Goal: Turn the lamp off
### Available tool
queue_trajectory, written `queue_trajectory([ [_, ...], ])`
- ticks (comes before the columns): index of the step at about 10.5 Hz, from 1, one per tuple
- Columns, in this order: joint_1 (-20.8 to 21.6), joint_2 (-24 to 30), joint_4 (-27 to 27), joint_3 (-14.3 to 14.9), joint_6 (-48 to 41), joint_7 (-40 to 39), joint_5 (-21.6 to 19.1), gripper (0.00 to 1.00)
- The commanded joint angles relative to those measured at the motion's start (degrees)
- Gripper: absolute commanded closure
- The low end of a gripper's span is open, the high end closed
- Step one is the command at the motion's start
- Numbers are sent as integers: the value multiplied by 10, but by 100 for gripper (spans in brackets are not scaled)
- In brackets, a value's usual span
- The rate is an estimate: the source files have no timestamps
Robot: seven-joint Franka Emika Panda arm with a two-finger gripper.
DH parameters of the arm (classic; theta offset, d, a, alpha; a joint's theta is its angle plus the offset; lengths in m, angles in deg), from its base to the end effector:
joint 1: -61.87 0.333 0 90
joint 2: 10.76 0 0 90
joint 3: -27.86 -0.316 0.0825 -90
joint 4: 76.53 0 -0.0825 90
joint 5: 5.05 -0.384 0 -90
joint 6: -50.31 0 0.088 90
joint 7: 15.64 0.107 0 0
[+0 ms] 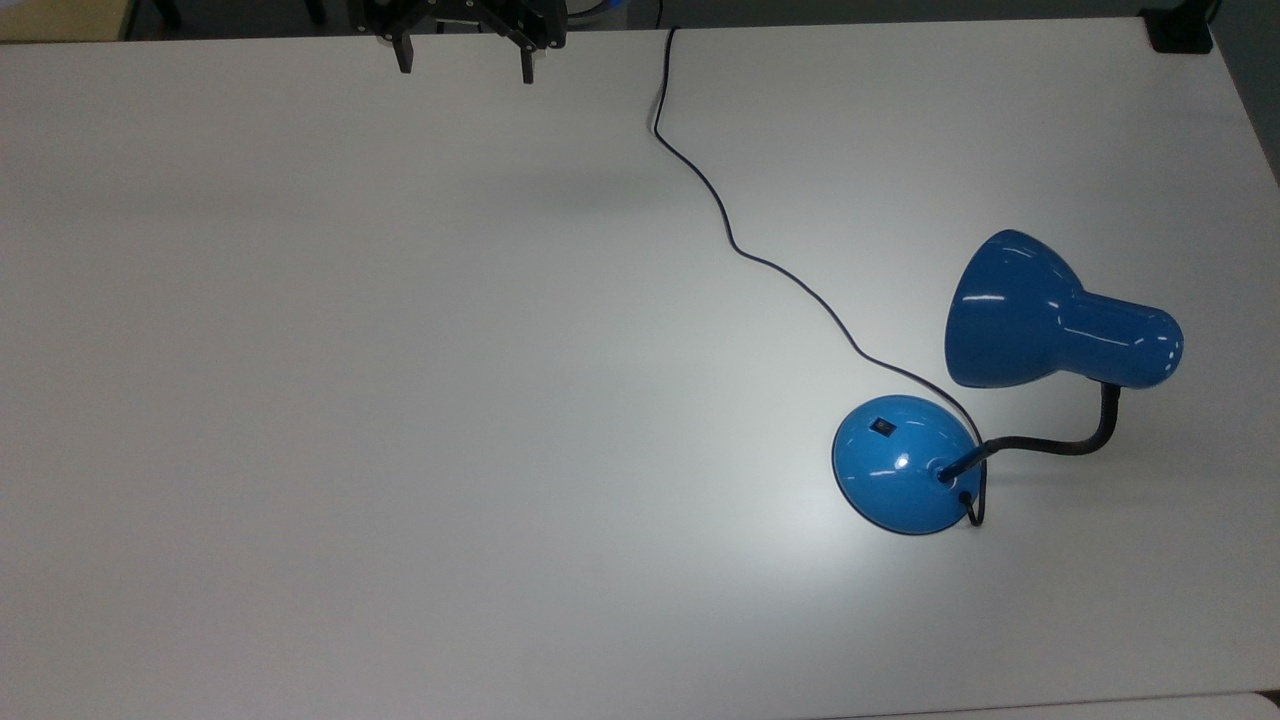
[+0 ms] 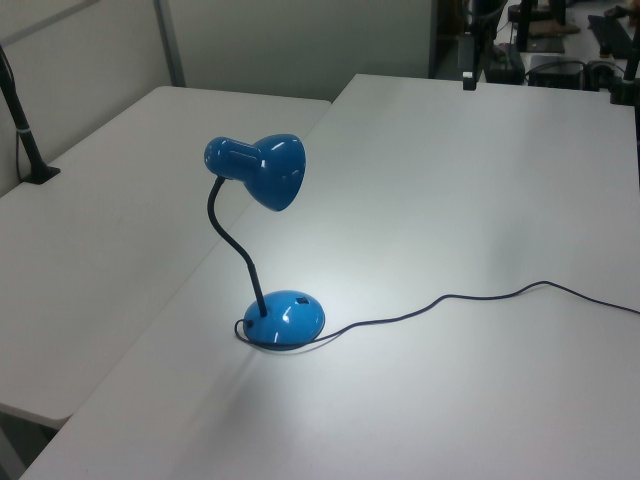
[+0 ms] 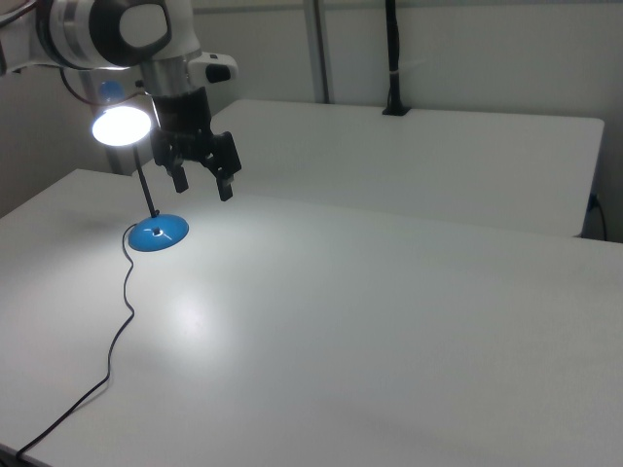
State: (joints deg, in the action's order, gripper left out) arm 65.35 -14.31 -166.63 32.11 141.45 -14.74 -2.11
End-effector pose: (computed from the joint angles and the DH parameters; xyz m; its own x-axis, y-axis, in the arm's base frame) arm 0.5735 -0.0118 0.5907 0.9987 -0.0281 -0.0428 -0.0257 -0.9981 0.0564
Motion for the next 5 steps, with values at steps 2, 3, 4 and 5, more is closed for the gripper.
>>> queue_trajectory([
  [2, -12, 0, 8, 3, 1, -5, -18, 0],
  [3, -13, 0, 7, 3, -2, -6, -27, 0],
  [4, -13, 0, 6, 3, -4, -18, -41, 0],
  [5, -12, -3, 6, 2, 0, -28, -49, 0],
])
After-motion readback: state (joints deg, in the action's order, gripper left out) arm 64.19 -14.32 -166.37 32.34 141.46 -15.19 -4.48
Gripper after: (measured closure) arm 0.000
